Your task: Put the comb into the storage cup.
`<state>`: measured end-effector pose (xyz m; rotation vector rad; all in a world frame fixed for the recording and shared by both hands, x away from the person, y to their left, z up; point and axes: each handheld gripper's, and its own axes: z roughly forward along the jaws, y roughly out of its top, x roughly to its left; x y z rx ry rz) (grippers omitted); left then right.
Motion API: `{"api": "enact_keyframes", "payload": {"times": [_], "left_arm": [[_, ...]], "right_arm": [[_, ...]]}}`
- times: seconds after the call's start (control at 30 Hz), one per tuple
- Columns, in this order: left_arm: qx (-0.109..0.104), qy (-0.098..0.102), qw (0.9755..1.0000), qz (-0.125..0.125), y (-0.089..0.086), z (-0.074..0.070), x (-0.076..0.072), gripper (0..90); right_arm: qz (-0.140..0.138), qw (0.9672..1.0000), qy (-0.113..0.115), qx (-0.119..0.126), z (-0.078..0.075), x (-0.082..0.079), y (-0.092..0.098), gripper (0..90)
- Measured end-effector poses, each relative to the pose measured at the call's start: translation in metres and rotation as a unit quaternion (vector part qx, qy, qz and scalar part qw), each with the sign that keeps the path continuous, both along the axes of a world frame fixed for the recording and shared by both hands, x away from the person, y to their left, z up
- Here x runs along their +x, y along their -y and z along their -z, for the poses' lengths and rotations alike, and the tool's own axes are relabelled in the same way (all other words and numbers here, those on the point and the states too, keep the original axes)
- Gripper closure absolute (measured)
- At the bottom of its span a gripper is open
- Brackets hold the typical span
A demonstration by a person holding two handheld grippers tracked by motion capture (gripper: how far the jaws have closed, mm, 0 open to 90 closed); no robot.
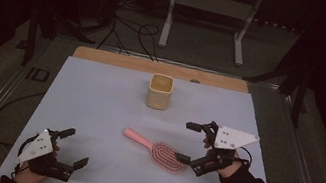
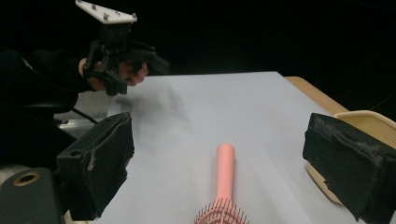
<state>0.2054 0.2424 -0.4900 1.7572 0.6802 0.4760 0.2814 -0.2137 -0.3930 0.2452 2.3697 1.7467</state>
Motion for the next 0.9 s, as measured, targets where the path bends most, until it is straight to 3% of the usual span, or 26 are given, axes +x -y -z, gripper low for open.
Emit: {"api": "enact_keyframes", "payload": {"times": [0.1, 0.2, 0.23, 0.27, 0.3, 0.33, 0.37, 0.4, 0.43, 0.47, 0.53, 0.67, 0.73, 0.9], "left_arm": [[-0.001, -0.001, 1.0000, 0.002, 0.000, -0.001, 0.000, 0.1], [-0.001, 0.001, 1.0000, -0.002, -0.002, 0.000, 0.001, 0.1], [0.000, 0.002, 1.0000, -0.004, -0.001, 0.000, 0.001, 0.1], [0.000, 0.001, 1.0000, 0.000, -0.001, 0.000, 0.001, 0.1], [0.000, 0.001, 1.0000, 0.000, -0.001, 0.000, 0.001, 0.1], [-0.001, 0.004, 1.0000, 0.000, 0.000, -0.001, 0.000, 0.1], [-0.003, 0.005, 1.0000, 0.001, 0.000, -0.001, 0.000, 0.1], [-0.003, 0.005, 1.0000, 0.001, 0.000, -0.001, 0.000, 0.1], [-0.002, 0.006, 1.0000, -0.001, 0.000, -0.001, 0.000, 0.1], [-0.008, 0.002, 1.0000, 0.000, 0.000, -0.001, 0.000, 0.1], [-0.003, 0.007, 1.0000, -0.001, 0.000, -0.001, 0.000, 0.1], [-0.009, 0.008, 0.9999, 0.003, 0.001, -0.002, 0.000, 0.1], [-0.011, 0.011, 0.9999, 0.001, 0.001, -0.003, 0.000, 0.1], [-0.013, 0.012, 0.9998, 0.000, -0.001, -0.002, -0.001, 0.1]], "right_arm": [[-0.007, 0.9999, -0.003, 0.008, 0.001, 0.006, -0.006, 8.6], [-0.025, 0.9995, -0.014, -0.013, 0.001, 0.018, -0.022, 10.9], [-0.026, 0.9995, -0.011, -0.010, 0.002, 0.021, -0.026, 11.0], [-0.035, 0.9990, -0.025, -0.010, 0.003, 0.024, -0.031, 10.9], [-0.042, 0.9984, -0.030, -0.023, 0.003, 0.026, -0.036, 10.7], [-0.042, 0.9986, -0.020, -0.026, 0.003, 0.028, -0.040, 10.7], [-0.049, 0.9979, -0.034, -0.025, 0.003, 0.029, -0.044, 10.6], [-0.049, 0.9979, -0.034, -0.025, 0.003, 0.029, -0.044, 10.6], [-0.054, 0.9971, -0.029, -0.045, 0.004, 0.034, -0.053, 10.6], [-0.066, 0.9963, -0.036, -0.042, 0.004, 0.036, -0.057, 10.6], [-0.075, 0.9947, -0.038, -0.059, 0.006, 0.039, -0.065, 10.6], [-0.113, 0.9884, -0.058, -0.084, 0.012, 0.042, -0.082, 10.8], [-0.126, 0.9856, -0.051, -0.100, 0.017, 0.042, -0.090, 10.8], [-0.133, 0.9835, -0.055, -0.110, 0.020, 0.045, -0.098, 10.8]]}}
